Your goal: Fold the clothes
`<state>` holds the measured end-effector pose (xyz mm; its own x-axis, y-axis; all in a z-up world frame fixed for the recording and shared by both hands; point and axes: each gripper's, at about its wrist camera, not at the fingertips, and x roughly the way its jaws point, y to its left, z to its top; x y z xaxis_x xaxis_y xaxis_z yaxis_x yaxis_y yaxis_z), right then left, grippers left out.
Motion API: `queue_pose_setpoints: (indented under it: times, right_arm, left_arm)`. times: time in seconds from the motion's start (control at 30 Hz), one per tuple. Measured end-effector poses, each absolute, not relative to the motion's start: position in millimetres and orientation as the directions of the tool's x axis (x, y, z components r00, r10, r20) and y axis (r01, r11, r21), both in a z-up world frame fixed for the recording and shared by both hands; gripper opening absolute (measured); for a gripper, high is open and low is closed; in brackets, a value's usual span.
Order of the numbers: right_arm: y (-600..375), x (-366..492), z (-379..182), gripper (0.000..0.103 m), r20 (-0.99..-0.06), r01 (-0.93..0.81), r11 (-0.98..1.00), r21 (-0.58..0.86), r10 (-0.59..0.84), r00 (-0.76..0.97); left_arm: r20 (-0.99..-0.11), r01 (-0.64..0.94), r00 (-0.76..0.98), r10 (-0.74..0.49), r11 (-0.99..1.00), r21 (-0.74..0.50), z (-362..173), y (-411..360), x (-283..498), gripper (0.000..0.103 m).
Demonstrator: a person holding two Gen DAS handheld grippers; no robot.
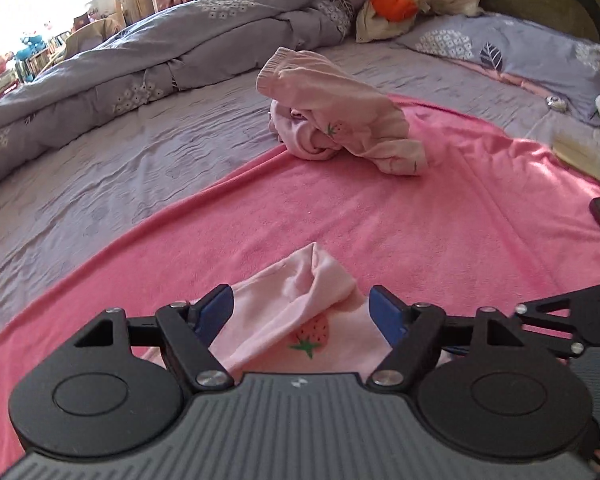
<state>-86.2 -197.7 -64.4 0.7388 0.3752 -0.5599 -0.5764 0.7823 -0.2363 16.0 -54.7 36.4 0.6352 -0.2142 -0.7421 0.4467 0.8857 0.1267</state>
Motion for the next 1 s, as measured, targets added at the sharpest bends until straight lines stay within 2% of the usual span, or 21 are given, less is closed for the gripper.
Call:
queue_pose_setpoints:
  times: [0.1,0.17,0.23,0.27,0.33,0.53,0.83,0.93,1.0]
  right_arm:
    - [-200.2,-84.4,-64.0,0.016,-0.562,-0.58,0.785,-0.217,0.386,0.732]
    - [-200.6,-83.4,-63.9,0.017,-0.562,-0.582,0.786,-0.209,0.39,0.729]
    - [-200.0,-83.9,-63.8,0.017,-0.561,-0.581,0.786,-0.213,0.389,0.731]
    - [-199.7,-84.1,-63.8,0.017,-0.56,-0.581,0.785,-0.215,0.388,0.732]
    - [-199.4,-84.2,-63.9,0.017,-0.56,-0.58,0.785,-0.217,0.387,0.733]
    - [-198.6,-84.4,-64.0,0.017,-0.561,-0.579,0.785,-0.218,0.385,0.733]
    - [-200.1,-82.8,-63.7,0.017,-0.564,-0.58,0.789,-0.203,0.39,0.728]
    - [-200.6,-82.6,-63.8,0.017,-0.564,-0.58,0.789,-0.201,0.391,0.727]
    - [-200.7,-82.2,-63.9,0.017,-0.564,-0.58,0.789,-0.201,0.391,0.727]
  left_arm:
    - [-0.764,0.471,0.602,-0.233,0.876,0.104,21.0,-59.7,30.4,0.076]
    - [-0.782,0.474,0.582,-0.225,0.875,0.102,9.5,-63.7,36.8,0.071]
    - [-0.811,0.447,0.551,-0.195,0.89,0.09,-1.6,-66.8,43.7,0.052]
    - [-0.83,0.419,0.526,-0.188,0.906,0.061,-6.5,-66.5,48.3,0.03]
    - [-0.839,0.383,0.495,-0.227,0.924,-0.024,-10.7,-61.2,55.2,0.022]
    - [-0.83,0.319,0.479,-0.285,0.938,-0.138,-10.6,-45.3,70.6,0.013]
    - [-0.798,0.229,0.487,-0.356,0.933,-0.276,-14.8,-24.8,100.5,0.013]
    - [-0.764,0.15,0.555,-0.329,0.943,-0.297,-8.8,-10.5,105.9,0.007]
    - [-0.774,0.095,0.574,-0.269,0.96,-0.264,-8.1,-2.5,111.5,0.007]
